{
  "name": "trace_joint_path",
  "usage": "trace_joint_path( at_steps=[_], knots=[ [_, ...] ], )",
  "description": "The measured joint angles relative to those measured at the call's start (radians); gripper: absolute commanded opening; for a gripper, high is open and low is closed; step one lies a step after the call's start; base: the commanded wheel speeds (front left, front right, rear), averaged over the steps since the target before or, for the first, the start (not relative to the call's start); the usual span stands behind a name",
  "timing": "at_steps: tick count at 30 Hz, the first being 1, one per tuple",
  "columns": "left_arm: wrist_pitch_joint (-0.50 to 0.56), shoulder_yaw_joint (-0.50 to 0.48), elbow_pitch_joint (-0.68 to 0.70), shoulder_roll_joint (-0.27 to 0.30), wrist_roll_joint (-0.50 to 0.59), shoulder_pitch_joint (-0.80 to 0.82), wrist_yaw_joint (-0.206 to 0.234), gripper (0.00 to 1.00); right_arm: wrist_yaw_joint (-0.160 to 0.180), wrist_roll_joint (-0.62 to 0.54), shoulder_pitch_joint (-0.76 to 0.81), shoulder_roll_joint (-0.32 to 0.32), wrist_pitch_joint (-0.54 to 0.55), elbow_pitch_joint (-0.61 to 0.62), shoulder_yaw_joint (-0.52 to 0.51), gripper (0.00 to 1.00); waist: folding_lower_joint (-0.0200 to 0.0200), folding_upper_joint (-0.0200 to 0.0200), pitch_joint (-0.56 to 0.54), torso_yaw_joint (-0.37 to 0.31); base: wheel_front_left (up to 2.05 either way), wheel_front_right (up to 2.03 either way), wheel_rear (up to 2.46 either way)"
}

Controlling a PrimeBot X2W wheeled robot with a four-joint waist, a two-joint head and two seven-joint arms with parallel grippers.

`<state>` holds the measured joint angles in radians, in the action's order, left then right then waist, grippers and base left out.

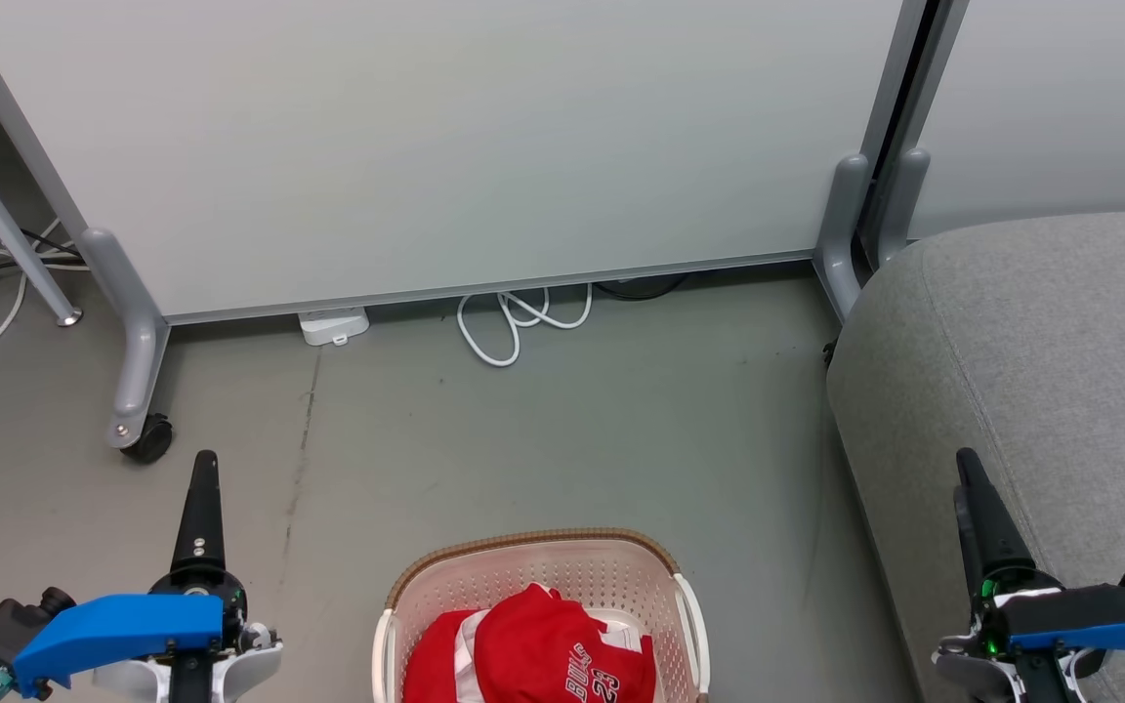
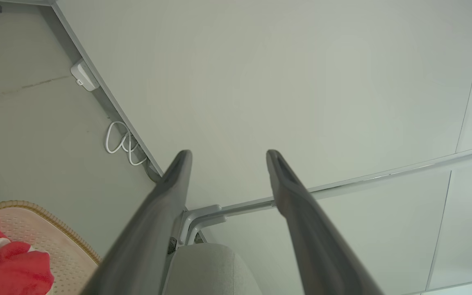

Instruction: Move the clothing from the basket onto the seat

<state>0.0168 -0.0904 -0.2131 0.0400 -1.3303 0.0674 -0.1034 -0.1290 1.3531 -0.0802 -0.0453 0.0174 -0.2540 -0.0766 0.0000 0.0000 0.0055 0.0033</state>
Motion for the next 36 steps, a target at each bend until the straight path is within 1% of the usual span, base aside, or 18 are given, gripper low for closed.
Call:
trace_joint_path(
  at_steps=[5,14,20,36],
  knots=[
    [-0.020,0.011,0.016,0.000,0.111,0.001,0.009,1.00,0.000,-0.098,0.000,0.000,-0.020,0.013,0.013,1.00,0.0000,0.0000,0.001,0.000,0.00,0.00,0.00],
    [-0.054,0.055,0.027,0.001,0.324,0.001,0.049,1.00,0.000,-0.293,0.000,0.000,-0.055,0.033,0.038,1.00,0.0000,0.0000,0.004,0.001,0.00,0.00,0.00],
    [-0.073,0.082,0.017,0.002,0.445,0.002,0.063,1.00,0.000,-0.403,0.000,0.000,-0.075,0.031,0.050,1.00,0.0000,0.0000,0.005,0.002,0.00,0.00,0.00],
    [-0.125,0.135,-0.002,0.012,0.676,0.013,0.086,1.00,0.000,-0.637,0.000,0.000,-0.126,0.017,0.081,1.00,0.0000,0.0000,0.008,0.007,0.00,0.00,0.00]
  ],
)
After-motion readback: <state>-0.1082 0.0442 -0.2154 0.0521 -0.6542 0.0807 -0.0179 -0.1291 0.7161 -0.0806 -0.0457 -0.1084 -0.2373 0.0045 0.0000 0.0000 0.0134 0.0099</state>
